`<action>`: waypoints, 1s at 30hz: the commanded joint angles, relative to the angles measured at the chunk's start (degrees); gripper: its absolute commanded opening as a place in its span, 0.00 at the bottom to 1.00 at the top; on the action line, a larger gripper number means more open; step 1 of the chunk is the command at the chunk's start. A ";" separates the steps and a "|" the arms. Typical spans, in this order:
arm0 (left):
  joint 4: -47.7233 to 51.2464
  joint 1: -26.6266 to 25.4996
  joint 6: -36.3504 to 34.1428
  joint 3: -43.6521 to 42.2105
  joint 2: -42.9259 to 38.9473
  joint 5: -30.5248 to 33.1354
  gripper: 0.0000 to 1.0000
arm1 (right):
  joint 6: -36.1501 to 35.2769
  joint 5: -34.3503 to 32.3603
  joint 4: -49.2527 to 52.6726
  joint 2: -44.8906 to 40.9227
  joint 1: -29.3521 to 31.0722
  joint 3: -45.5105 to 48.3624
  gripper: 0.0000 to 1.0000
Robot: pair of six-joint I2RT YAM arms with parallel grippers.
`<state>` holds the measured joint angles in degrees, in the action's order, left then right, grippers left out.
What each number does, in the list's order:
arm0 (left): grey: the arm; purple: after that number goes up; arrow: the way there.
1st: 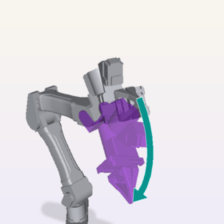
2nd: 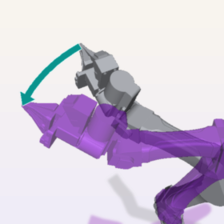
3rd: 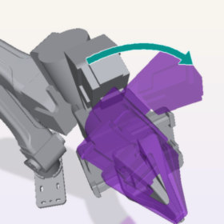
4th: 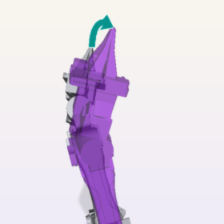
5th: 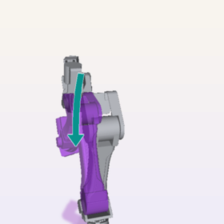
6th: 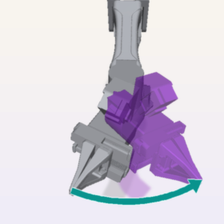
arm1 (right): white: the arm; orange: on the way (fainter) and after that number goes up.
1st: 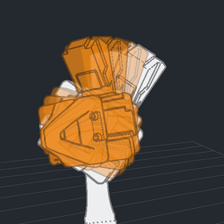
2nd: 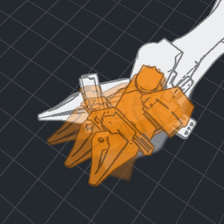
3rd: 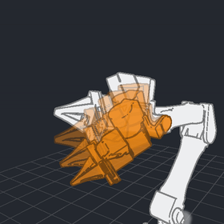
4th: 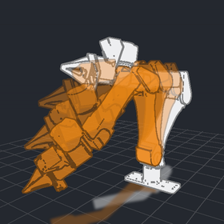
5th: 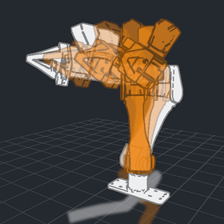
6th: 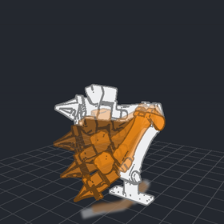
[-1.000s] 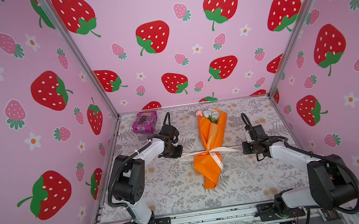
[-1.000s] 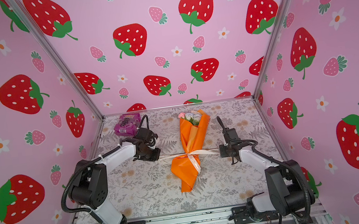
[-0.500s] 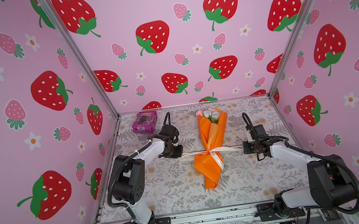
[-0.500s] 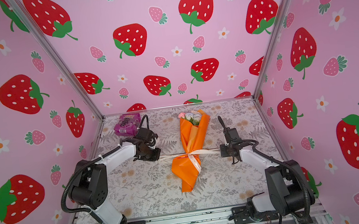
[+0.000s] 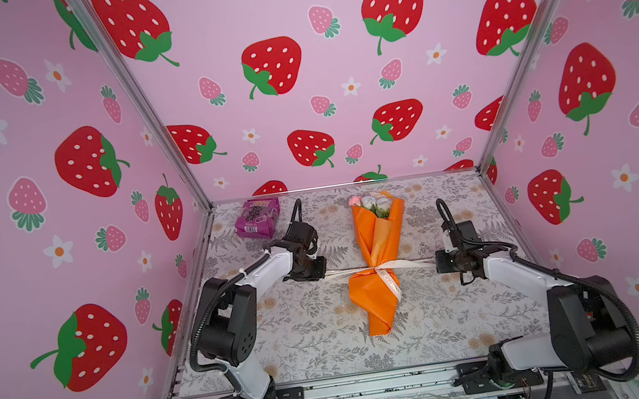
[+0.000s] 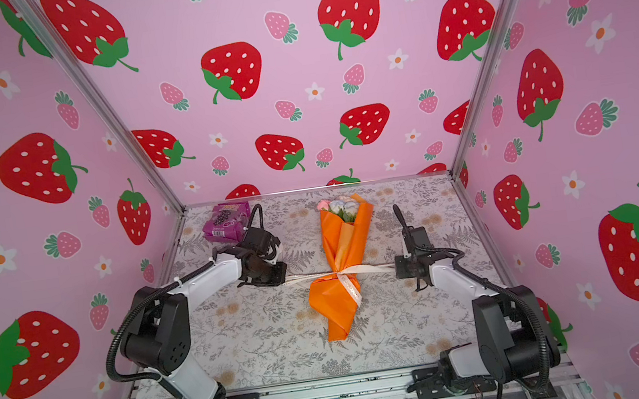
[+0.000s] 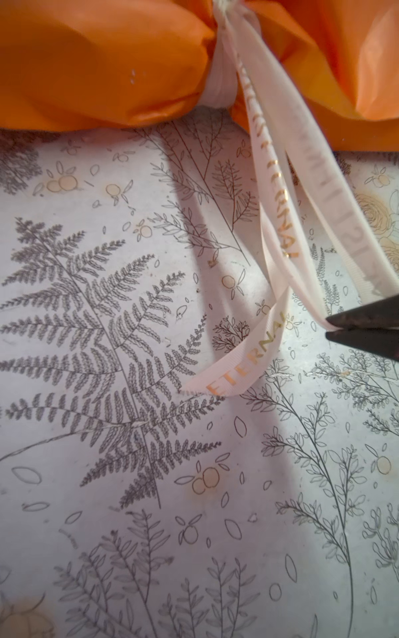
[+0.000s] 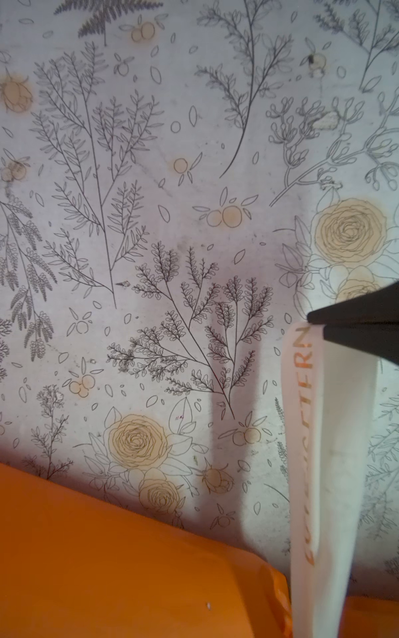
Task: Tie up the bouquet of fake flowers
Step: 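Pull the cream ribbon tails outward with both grippers, away from the bouquet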
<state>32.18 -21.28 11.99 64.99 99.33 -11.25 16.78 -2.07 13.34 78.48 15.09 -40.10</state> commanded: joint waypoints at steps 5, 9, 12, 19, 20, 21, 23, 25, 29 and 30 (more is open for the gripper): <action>5.20 2.07 2.49 -4.44 -3.31 10.50 0.00 | 0.37 -10.02 2.21 -0.41 -4.56 1.07 0.00; 5.56 1.95 2.56 -5.53 -4.42 10.13 0.00 | 0.00 -9.96 2.34 -0.86 -4.98 1.16 0.00; 5.70 1.81 2.86 -6.08 -5.14 9.67 0.00 | -0.17 -10.05 2.42 -1.00 -5.13 1.25 0.00; 9.03 0.95 2.51 -7.09 -8.87 9.88 0.00 | 0.66 -9.70 3.99 -3.26 -5.25 1.25 0.00; 9.55 0.15 2.58 -6.99 -9.85 9.93 0.00 | 0.88 -9.17 4.06 -4.12 -5.20 1.31 0.00; 9.91 -0.52 2.96 -7.15 -10.75 9.42 0.00 | 1.25 -9.01 3.91 -5.05 -5.20 1.56 0.00; 10.11 -1.49 4.22 -7.56 -12.14 8.42 0.00 | 1.66 -9.18 3.97 -6.71 -5.25 1.86 0.00; 10.44 -3.05 5.21 -7.96 -13.06 8.64 0.00 | 1.68 -9.17 4.21 -8.11 -5.18 2.00 0.00; 9.75 -4.95 6.87 -8.64 -14.12 8.45 0.00 | 1.42 -9.47 4.36 -10.44 -5.20 2.88 0.00; 9.57 -5.09 6.91 -8.65 -13.98 8.35 0.00 | 1.40 -9.91 4.45 -10.78 -5.20 3.13 0.00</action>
<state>34.54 -27.18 17.56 58.02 85.78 -10.92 16.93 -1.45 16.08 69.08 12.51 -38.24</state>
